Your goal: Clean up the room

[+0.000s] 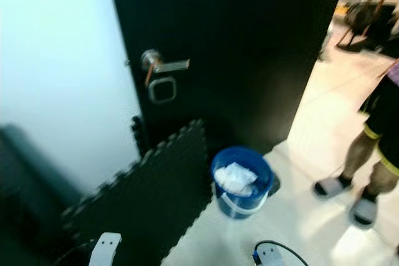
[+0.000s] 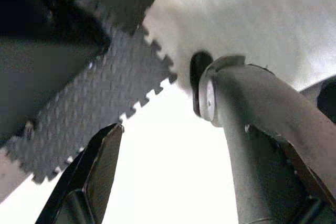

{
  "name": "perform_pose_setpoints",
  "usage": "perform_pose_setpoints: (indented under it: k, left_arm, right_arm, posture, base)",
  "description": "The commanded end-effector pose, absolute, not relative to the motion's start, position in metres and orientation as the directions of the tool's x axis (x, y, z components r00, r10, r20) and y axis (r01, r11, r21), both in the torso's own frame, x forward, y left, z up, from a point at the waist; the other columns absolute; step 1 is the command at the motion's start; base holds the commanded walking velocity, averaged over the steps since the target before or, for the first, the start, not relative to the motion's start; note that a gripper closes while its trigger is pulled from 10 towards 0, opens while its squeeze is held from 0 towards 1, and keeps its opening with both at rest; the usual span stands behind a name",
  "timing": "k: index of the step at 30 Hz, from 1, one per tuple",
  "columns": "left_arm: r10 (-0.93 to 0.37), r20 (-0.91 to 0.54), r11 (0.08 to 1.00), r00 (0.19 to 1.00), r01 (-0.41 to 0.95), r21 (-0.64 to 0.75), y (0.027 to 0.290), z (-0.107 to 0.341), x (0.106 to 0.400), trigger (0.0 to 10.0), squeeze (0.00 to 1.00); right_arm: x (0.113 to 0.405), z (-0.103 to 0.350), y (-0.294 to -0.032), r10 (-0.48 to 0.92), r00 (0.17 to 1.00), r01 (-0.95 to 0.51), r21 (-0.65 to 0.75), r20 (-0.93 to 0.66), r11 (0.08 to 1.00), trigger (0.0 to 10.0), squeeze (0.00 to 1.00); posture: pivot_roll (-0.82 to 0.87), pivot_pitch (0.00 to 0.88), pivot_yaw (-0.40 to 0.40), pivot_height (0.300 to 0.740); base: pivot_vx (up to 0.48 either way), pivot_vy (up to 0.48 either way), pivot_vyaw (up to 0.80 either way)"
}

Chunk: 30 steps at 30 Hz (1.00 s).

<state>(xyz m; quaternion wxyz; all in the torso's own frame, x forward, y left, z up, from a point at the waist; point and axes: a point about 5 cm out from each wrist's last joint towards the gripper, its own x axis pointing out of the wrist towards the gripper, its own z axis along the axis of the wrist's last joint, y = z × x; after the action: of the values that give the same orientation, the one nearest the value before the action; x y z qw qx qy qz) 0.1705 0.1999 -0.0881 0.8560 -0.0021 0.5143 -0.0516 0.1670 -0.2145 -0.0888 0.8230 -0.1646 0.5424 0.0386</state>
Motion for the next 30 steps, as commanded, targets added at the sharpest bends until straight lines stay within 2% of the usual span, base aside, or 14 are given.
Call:
perform_pose_setpoints:
  k: [1,16,21,24,30]
  left_arm:
    - [-0.092,-0.881,0.994,0.465,0.102,-0.05,0.199,-0.088,0.172,10.0,0.0]
    - [-0.088,-0.884,0.994,0.459,0.095,-0.049,0.198,-0.089,0.17,10.0,0.0]
    - [-0.077,-0.886,0.997,0.457,0.06,-0.055,0.2,-0.091,0.164,10.0,0.0]
    - [-0.073,-0.89,0.997,0.451,0.058,-0.053,0.201,-0.093,0.16,10.0,0.0]
    - [-0.076,-0.892,0.997,0.446,0.066,-0.052,0.203,-0.093,0.158,10.0,0.0]
  right_arm:
    - [0.162,-0.09,-0.22,-0.133,0.394,-0.233,-0.239,-0.91,0.943,10.0,0.0]
    - [0.157,-0.091,-0.222,-0.108,0.389,-0.246,-0.215,-0.915,0.945,10.0,0.0]
    - [0.15,-0.093,-0.227,-0.103,0.364,-0.261,-0.208,-0.926,0.943,10.0,0.0]
    - [0.148,-0.092,-0.232,-0.131,0.376,-0.244,-0.234,-0.917,0.941,10.0,0.0]
    - [0.147,-0.093,-0.231,-0.135,0.364,-0.243,-0.234,-0.922,0.941,10.0,0.0]
  posture:
    - [0.1,0.0,-0.011,0.704]
    - [0.1,0.0,-0.018,0.704]
    - [0.1,0.0,-0.019,0.719]
    - [0.1,0.0,-0.019,0.729]
    - [0.1,0.0,-0.019,0.729]
  base:
    - [-0.48,0.0,0.0]
    - [-0.48,0.0,0.0]
    - [0.0,0.0,0.0]
    - [0.0,0.0,0.0]
    - [0.0,0.0,-0.14]
